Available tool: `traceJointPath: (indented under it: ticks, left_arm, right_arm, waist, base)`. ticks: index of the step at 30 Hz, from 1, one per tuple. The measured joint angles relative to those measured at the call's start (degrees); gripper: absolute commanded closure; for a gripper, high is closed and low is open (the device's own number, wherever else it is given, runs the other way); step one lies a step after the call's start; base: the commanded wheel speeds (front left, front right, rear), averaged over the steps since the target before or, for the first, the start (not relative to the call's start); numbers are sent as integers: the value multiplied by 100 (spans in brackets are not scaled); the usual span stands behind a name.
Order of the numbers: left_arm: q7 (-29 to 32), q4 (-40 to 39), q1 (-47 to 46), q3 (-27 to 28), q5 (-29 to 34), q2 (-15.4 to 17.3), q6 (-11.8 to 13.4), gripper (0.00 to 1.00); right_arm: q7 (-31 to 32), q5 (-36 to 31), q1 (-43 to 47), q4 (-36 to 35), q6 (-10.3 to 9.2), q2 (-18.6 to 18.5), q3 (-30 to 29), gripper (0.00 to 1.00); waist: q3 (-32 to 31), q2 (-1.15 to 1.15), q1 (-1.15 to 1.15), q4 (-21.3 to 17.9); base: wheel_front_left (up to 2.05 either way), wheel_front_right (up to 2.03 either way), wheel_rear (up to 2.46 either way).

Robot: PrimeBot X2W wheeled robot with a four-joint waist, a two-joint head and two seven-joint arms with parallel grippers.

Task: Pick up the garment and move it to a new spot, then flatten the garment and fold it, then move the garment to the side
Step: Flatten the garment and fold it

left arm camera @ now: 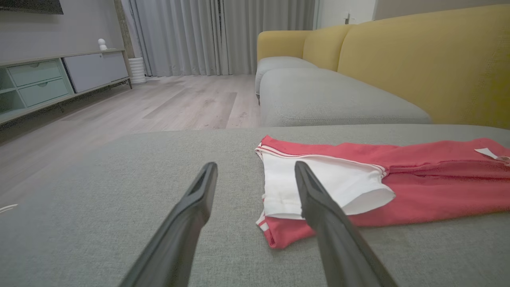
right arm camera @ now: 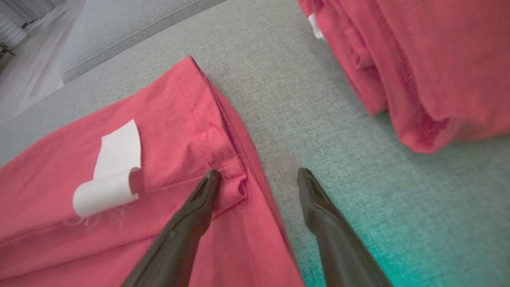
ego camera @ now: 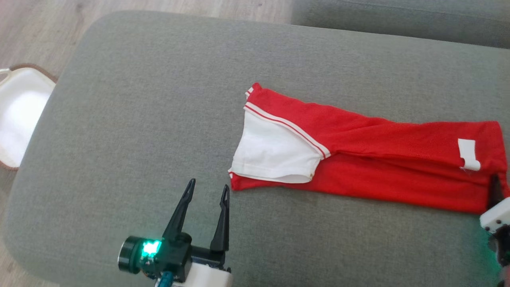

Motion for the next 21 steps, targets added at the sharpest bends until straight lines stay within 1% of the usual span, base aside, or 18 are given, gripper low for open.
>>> traceJointPath:
  ticks: [1, 2, 3, 4, 6, 7, 10, 13, 15, 18, 21]
  left_arm:
    - [0, 3, 16, 47, 38, -30, -42, 0]
    - [0, 5, 51, 109, 67, -70, -81, 0]
    - [0, 11, 99, 155, 99, -102, -109, 0]
    - [0, 24, 145, 180, 131, -122, -142, 0]
    - [0, 35, 238, 269, 194, -155, -202, 0]
    - [0, 75, 292, 339, 250, -166, -296, 0]
    - [0, 120, 357, 398, 332, -216, -388, 0]
    - [0, 126, 383, 502, 391, -279, -490, 0]
    - [0, 174, 430, 555, 471, -287, -546, 0]
    - [0, 191, 449, 592, 527, -297, -599, 0]
    - [0, 207, 454, 683, 568, -304, -649, 0]
  right_arm:
    - [30, -10, -16, 48, 0, 15, -57, 20]
    - [45, -10, -38, 68, 0, 19, -81, 62]
    - [81, -8, -71, 78, 0, 25, -80, 95]
    - [96, 10, -98, 77, 0, 54, -66, 100]
    - [94, 53, -100, 63, 0, 165, -7, 100]
    - [44, 100, -83, 27, 0, 208, 32, 100]
    - [9, 186, -10, -62, 0, 204, 112, 100]
    - [-26, 236, 147, -205, 0, 119, 99, 100]
    - [-16, 370, 268, -359, 0, -64, 21, 100]
    - [34, 480, 300, -538, 0, -116, 13, 100]
    - [80, 735, 298, -1003, 0, -78, 257, 100]
  waist:
    - [4, 0, 0, 36]
    - [5, 0, 0, 62]
    - [-1, 0, 0, 75]
    - [-11, 0, 0, 71]
    - [-41, 0, 0, 33]
    - [-75, 0, 0, -31]
    - [-139, 0, 0, -154]
    - [-196, 0, 0, -286]
    - [-254, 0, 0, -393]
    - [-299, 0, 0, -440]
    - [-364, 0, 0, -474]
  base:
    - [0, 0, 0]
    - [0, 0, 0]
    - [0, 0, 0]
    - [0, 0, 0]
    - [0, 0, 0]
    - [0, 0, 0]
    - [0, 0, 0]
    - [0, 0, 0]
    - [0, 0, 0]
    - [0, 0, 0]
    - [0, 0, 0]
